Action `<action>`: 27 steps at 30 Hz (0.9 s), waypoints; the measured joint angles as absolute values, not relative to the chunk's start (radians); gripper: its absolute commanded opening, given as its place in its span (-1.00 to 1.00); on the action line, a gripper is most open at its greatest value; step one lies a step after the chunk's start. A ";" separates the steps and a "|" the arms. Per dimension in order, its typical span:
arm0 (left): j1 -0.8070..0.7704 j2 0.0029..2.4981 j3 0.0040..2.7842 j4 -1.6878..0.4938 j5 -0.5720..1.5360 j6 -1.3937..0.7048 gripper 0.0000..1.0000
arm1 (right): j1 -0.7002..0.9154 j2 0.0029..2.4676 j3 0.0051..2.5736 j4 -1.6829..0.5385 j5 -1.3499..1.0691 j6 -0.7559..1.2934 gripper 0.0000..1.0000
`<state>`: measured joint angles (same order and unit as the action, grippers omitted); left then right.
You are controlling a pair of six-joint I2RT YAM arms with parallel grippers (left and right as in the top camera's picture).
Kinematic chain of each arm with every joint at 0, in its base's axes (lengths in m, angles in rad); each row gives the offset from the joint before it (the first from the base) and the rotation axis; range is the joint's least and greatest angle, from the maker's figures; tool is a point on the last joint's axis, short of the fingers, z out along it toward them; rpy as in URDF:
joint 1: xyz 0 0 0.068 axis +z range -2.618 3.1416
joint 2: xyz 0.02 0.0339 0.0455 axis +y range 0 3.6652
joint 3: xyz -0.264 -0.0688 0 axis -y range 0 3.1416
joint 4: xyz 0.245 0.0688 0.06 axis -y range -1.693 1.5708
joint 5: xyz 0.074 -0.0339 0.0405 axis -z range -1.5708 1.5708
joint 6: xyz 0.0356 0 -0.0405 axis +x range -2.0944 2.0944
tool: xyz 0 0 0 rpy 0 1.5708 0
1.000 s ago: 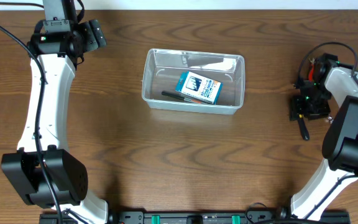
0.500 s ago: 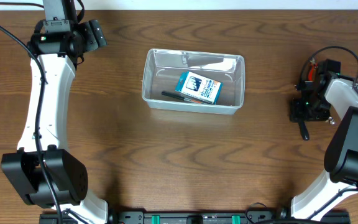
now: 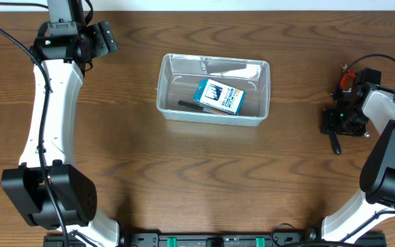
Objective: Pack container
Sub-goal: 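Grasp the yellow-handled screwdriver by its handle with the right gripper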
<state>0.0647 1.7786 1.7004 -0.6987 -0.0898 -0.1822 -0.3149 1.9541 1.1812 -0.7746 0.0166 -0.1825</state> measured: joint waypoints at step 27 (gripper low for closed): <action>0.065 1.779 1.700 -0.699 -0.090 -0.181 0.96 | -0.352 1.942 1.163 -0.756 0.004 -0.190 0.53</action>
